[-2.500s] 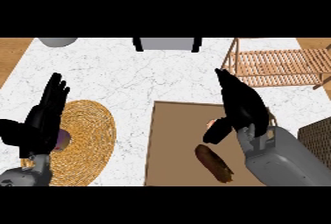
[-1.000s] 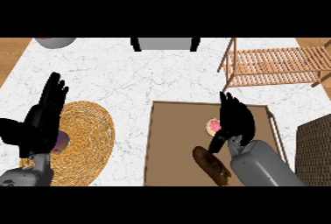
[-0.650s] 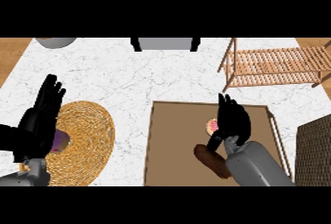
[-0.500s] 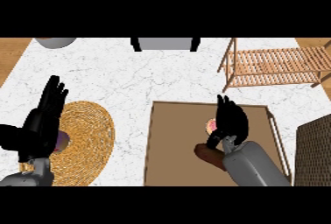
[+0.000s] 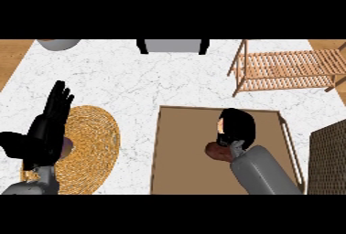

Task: Pick the cupcake from the tray and place it in the tiered shelf

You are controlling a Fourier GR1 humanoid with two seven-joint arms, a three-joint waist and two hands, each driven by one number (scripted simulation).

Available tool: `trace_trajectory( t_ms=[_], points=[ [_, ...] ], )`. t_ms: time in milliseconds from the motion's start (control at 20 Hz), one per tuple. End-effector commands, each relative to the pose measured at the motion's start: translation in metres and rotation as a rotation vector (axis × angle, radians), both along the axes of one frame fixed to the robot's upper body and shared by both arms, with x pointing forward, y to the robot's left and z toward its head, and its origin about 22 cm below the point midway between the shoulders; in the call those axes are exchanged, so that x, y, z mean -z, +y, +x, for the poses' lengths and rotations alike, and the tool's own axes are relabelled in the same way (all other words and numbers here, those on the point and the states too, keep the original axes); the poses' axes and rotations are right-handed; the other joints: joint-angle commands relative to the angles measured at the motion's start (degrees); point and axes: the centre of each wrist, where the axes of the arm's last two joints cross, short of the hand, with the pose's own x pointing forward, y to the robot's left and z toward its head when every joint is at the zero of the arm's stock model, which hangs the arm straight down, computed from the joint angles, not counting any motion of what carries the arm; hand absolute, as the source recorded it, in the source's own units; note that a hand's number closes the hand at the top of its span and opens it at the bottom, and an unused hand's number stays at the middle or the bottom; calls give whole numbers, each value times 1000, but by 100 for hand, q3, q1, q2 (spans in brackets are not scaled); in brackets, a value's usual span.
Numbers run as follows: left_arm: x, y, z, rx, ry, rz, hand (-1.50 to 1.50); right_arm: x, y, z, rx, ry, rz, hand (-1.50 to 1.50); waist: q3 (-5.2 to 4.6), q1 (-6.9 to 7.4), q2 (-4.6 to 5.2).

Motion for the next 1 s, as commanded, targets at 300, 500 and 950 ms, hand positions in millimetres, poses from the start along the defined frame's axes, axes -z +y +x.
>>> trace_trajectory(
  t_ms=[300,500,950],
  points=[
    [-7,7,0,-7,9,-4,0,5,-128,-33,-315,-51,19,150,20,-74,19],
    [4,3,0,4,-5,-19,0,6,-142,-42,-325,-79,123,150,17,-40,27],
    [-10,-2,-2,-17,-6,-7,0,-87,-129,-65,-263,-364,422,150,14,-130,-22]
  ],
)
